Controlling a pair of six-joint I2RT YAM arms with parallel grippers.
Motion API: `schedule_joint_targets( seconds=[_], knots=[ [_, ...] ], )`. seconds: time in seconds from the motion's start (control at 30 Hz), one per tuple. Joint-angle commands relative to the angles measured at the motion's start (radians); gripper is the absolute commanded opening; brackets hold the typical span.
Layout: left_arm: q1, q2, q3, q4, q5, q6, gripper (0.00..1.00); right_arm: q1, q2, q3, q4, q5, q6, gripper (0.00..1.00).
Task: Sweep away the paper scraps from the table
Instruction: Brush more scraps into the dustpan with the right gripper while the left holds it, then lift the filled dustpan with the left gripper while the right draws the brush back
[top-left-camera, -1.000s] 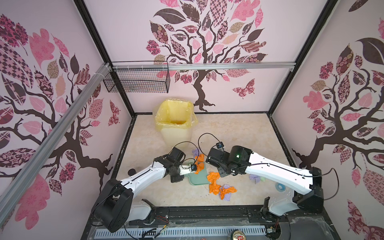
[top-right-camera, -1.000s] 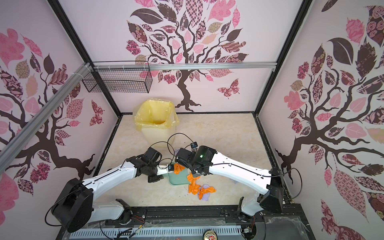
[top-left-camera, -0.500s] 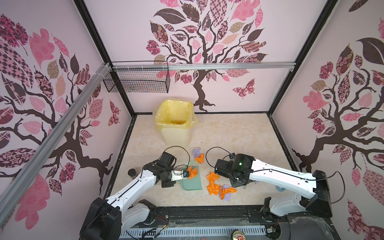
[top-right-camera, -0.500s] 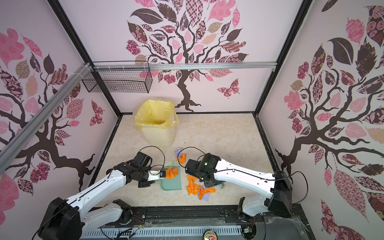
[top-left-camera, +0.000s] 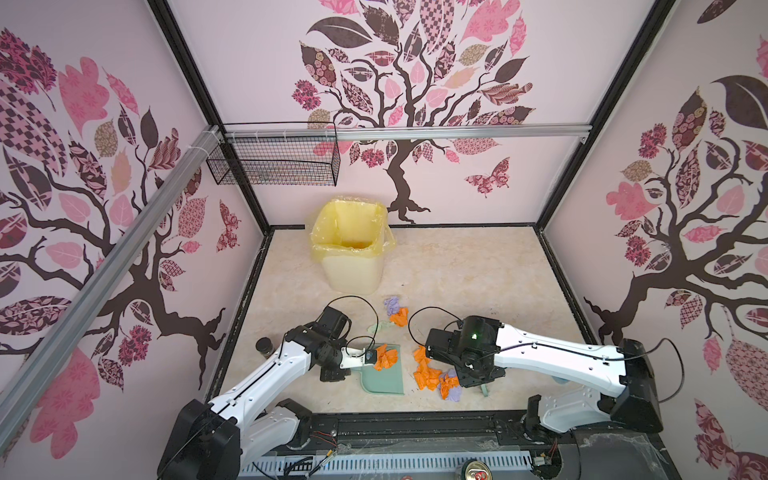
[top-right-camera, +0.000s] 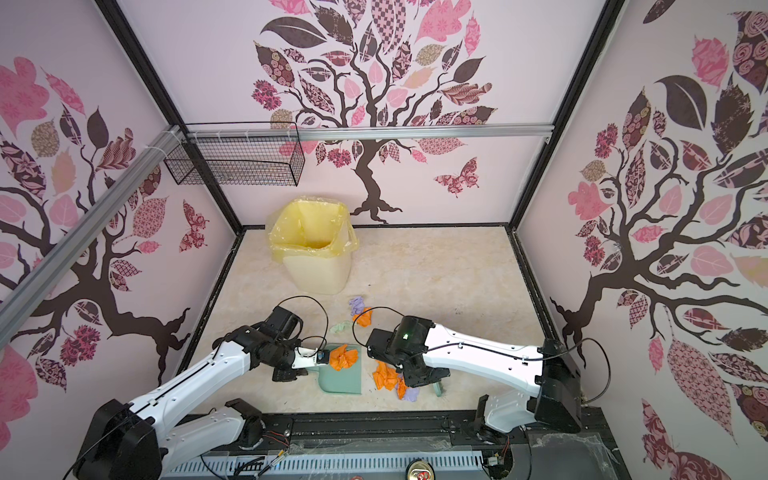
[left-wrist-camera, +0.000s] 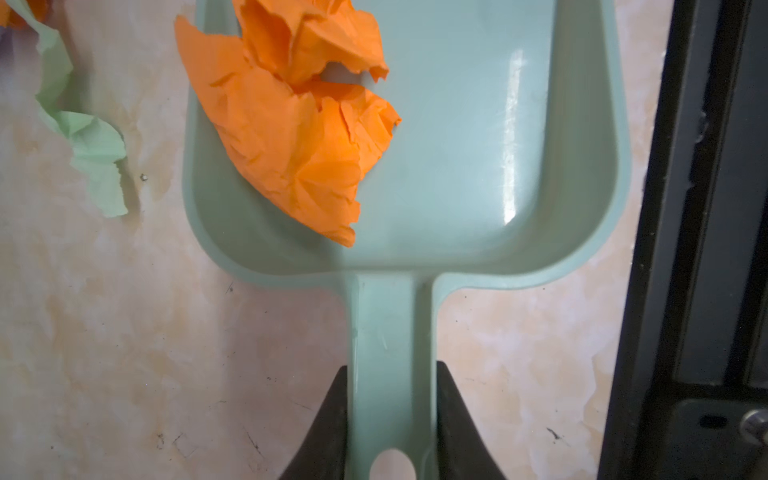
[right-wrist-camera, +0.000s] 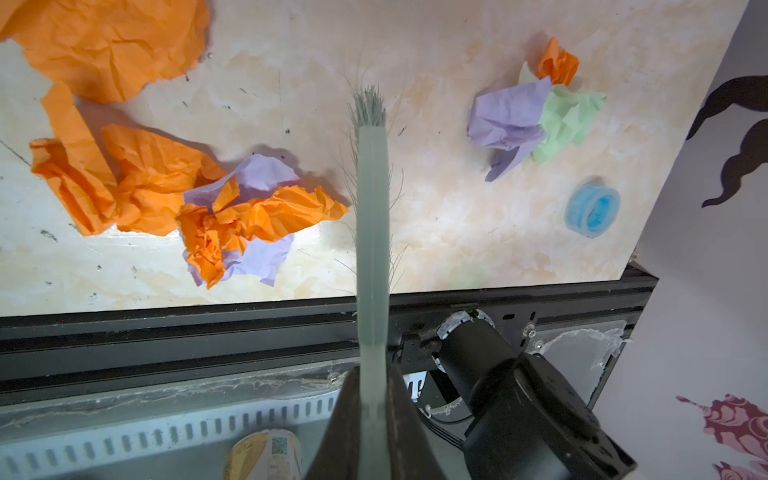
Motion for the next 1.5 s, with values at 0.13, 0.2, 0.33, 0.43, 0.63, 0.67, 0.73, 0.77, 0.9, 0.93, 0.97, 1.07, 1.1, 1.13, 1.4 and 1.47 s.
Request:
schedule_joint_targets(
  seconds=[0.13, 0.2, 0.33, 0.43, 0.63, 0.67, 0.73, 0.77, 0.9, 0.93, 0.97, 1.07, 1.1, 1.13, 1.4, 1.47],
  knots=[
    [0.003, 0.05, 0.017, 0.016, 0.046, -0.005, 0.0, 0.018, 0.049, 0.027, 0.076, -0.058, 0.035, 0.0],
    [0.002, 0.059, 0.027, 0.018, 0.049, -0.007, 0.0, 0.02, 0.065, 0.035, 0.106, -0.059, 0.03, 0.0],
    [0.0, 0.065, 0.038, 0.016, 0.057, -0.012, 0.0, 0.021, 0.088, 0.053, 0.159, -0.058, 0.02, 0.0],
    [-0.001, 0.068, 0.038, 0.02, 0.063, -0.02, 0.0, 0.02, 0.112, 0.073, 0.193, -0.056, 0.009, 0.0],
    [-0.027, 0.074, 0.039, 0.025, 0.06, -0.041, 0.0, 0.02, 0.171, 0.132, 0.263, -0.072, -0.019, 0.0],
    [-0.031, 0.071, 0.038, 0.027, 0.062, -0.044, 0.0, 0.02, 0.181, 0.143, 0.268, -0.07, -0.022, 0.0],
    [-0.038, 0.069, 0.038, 0.032, 0.061, -0.051, 0.0, 0.021, 0.195, 0.164, 0.279, -0.071, -0.029, 0.0],
    [-0.042, 0.071, 0.038, 0.034, 0.062, -0.054, 0.0, 0.02, 0.2, 0.172, 0.288, -0.075, -0.032, 0.0],
    [-0.052, 0.086, 0.042, 0.044, 0.062, -0.068, 0.0, 0.022, 0.222, 0.195, 0.327, -0.093, -0.048, 0.0],
    [-0.052, 0.089, 0.042, 0.046, 0.062, -0.072, 0.0, 0.023, 0.226, 0.2, 0.335, -0.098, -0.049, 0.0],
    [-0.055, 0.094, 0.042, 0.049, 0.063, -0.075, 0.0, 0.024, 0.231, 0.205, 0.346, -0.104, -0.052, 0.0],
    [-0.06, 0.105, 0.047, 0.058, 0.072, -0.089, 0.0, 0.028, 0.234, 0.213, 0.385, -0.124, -0.059, 0.0],
    [-0.061, 0.107, 0.05, 0.061, 0.075, -0.093, 0.0, 0.028, 0.234, 0.217, 0.397, -0.126, -0.06, 0.0],
    [-0.062, 0.11, 0.053, 0.063, 0.078, -0.096, 0.0, 0.028, 0.234, 0.22, 0.406, -0.127, -0.061, 0.0],
    [-0.063, 0.14, 0.067, 0.098, 0.087, -0.131, 0.0, 0.029, 0.236, 0.26, 0.418, -0.136, -0.075, 0.0],
    [-0.064, 0.148, 0.065, 0.119, 0.085, -0.15, 0.0, 0.03, 0.223, 0.262, 0.415, -0.132, -0.074, 0.0]
  ],
)
